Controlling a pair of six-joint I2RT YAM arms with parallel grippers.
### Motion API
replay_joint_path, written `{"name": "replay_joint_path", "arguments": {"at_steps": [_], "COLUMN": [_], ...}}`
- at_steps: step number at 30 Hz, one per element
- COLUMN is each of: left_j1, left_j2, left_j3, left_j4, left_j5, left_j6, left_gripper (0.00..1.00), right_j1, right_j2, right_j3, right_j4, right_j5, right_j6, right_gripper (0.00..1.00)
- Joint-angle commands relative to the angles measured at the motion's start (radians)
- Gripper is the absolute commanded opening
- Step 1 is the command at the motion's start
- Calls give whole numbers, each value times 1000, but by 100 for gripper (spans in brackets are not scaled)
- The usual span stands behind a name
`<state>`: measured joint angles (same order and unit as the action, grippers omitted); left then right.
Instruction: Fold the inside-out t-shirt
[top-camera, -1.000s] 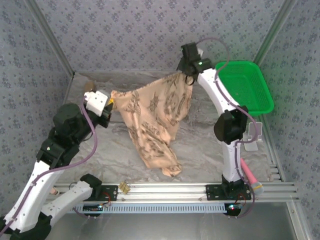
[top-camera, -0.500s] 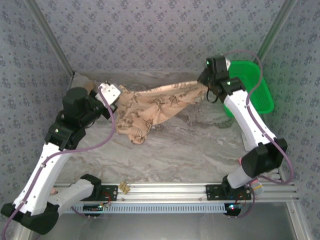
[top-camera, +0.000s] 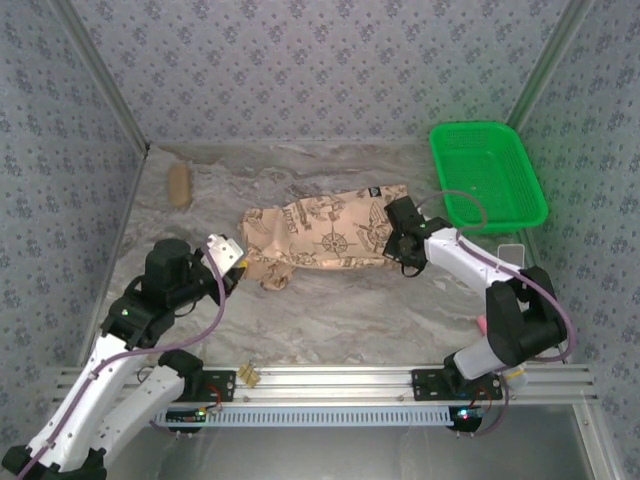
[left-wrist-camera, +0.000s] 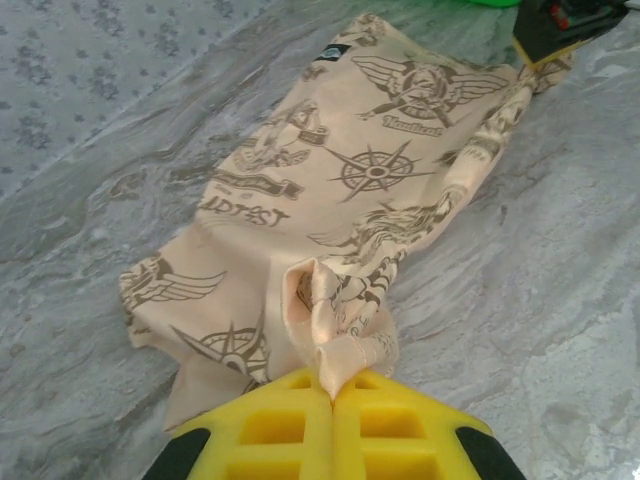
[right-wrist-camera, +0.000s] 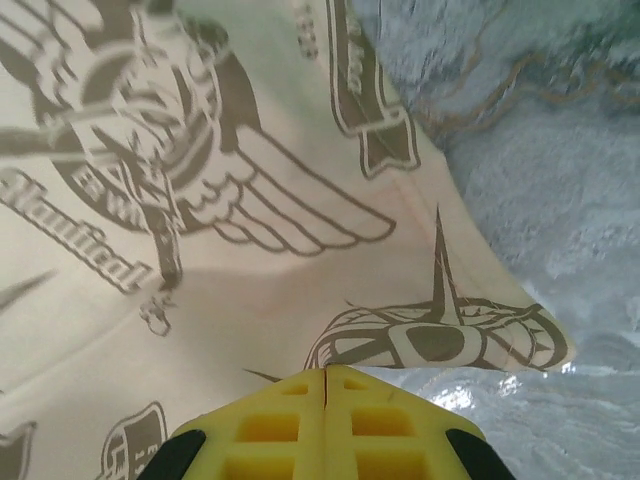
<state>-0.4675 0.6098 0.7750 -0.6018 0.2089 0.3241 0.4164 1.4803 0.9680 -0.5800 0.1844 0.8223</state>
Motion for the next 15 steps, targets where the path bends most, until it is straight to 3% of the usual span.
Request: {"name": "replay_joint_path", "arguments": {"at_steps": [1, 3, 8, 12, 15], "left_j1": [-2, -2, -2, -6, -41], "left_j2": [28, 134, 361, 431, 392], "left_j3": [116, 227, 524, 722, 769], "left_j4": [35, 12, 3, -6, -30], "left_j5": [-84, -98, -123, -112, -77], "left_j6": [65, 184, 387, 554, 567], "left_gripper": [0, 0, 0, 0, 0], "right_j1": [-25, -52, -64, -96, -96], "right_j2": [-60, -53, -25, -54, -125], "right_j3": [109, 212, 548, 704, 760], "right_j4": [63, 126, 106, 128, 86], "right_j5": [34, 3, 129, 96, 44], "right_j6": [-43, -123, -246, -321, -384], "right_gripper": [0, 0, 0, 0, 0]}}
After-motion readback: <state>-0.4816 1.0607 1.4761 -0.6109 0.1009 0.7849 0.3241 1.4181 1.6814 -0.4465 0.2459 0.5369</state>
